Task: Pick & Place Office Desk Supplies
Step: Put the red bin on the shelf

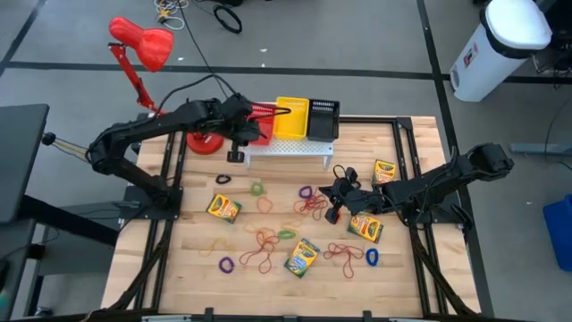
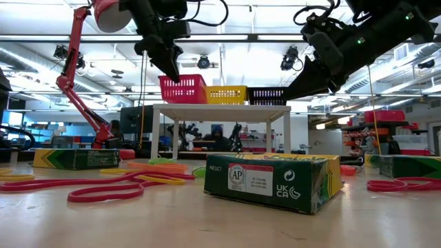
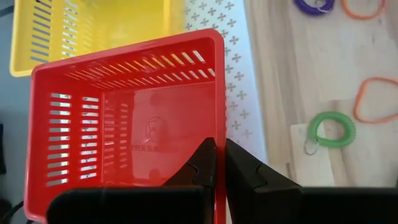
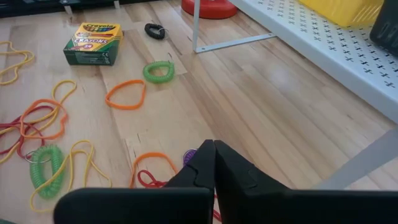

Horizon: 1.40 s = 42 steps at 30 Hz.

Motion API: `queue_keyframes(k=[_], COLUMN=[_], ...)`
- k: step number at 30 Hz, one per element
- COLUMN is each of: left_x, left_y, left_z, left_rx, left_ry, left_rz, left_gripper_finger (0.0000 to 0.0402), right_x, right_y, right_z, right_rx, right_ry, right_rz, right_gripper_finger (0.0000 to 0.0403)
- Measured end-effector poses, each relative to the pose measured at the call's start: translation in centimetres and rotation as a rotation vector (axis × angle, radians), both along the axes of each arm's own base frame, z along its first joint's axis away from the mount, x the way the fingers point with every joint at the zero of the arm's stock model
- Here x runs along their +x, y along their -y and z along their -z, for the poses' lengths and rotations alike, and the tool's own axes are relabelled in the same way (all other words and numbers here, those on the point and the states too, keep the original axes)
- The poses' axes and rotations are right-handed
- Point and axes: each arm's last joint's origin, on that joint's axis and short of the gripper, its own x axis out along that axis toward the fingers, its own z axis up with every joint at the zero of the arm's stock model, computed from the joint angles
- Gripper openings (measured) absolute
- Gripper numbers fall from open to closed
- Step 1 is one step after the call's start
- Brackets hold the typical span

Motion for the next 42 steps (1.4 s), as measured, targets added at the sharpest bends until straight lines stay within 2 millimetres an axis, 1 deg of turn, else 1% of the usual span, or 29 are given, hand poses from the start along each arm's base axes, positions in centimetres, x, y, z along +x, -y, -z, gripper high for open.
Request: queue_keyframes(k=[2, 6, 8, 11, 16, 22, 30, 35, 42], left_x=[-0.1, -0.3, -0.5, -0.7, -0.6, -0.2, 0.0, 0.0, 0.5], left_y=[0.2, 0.4, 0.1, -0.6, -1.6, -1.8, -1.9, -1.9, -1.3], left_z=[0.0, -0.2, -0.3, -0.1, 0.0, 0.2, 0.5, 0.5, 0.4], left_rx=[-0.001, 0.055, 0.064, 0.031, 0.026, 0.019, 0.002, -0.004, 0.013], left_ry=[-0.007, -0.04, -0.036, -0.026, 0.012, 0.017, 0.016, 0.021, 0.031], left_rz=[0.001, -0.042, -0.063, -0.084, -0.118, -0.121, -0.153, -0.164, -0.144], left_gripper_finger=[0.0018, 0.0018, 0.0018, 0.0018, 0.002, 0.0037, 0.0042, 0.0062, 0.0105], right_x=[0.0, 0.0, 0.0, 0.0, 0.0, 0.0, 0.0, 0.0, 0.0], right_y=[0.0, 0.0, 0.0, 0.0, 0.0, 0.0, 0.0, 0.0, 0.0], right_z=[0.0, 0.0, 0.0, 0.0, 0.0, 0.0, 0.0, 0.0, 0.0], right_rx=[0.0, 0.0, 0.0, 0.0, 0.0, 0.0, 0.0, 0.0, 0.0], right_ry=[0.0, 0.0, 0.0, 0.0, 0.0, 0.0, 0.0, 0.0, 0.0], right_rz=[0.0, 0.0, 0.0, 0.0, 0.0, -0.001, -0.001, 0.0, 0.0], right_gripper_finger=[0.0009, 0.001, 0.0006, 0.0004, 0.0012, 0.0004, 0.0011, 0.0004, 0.0012])
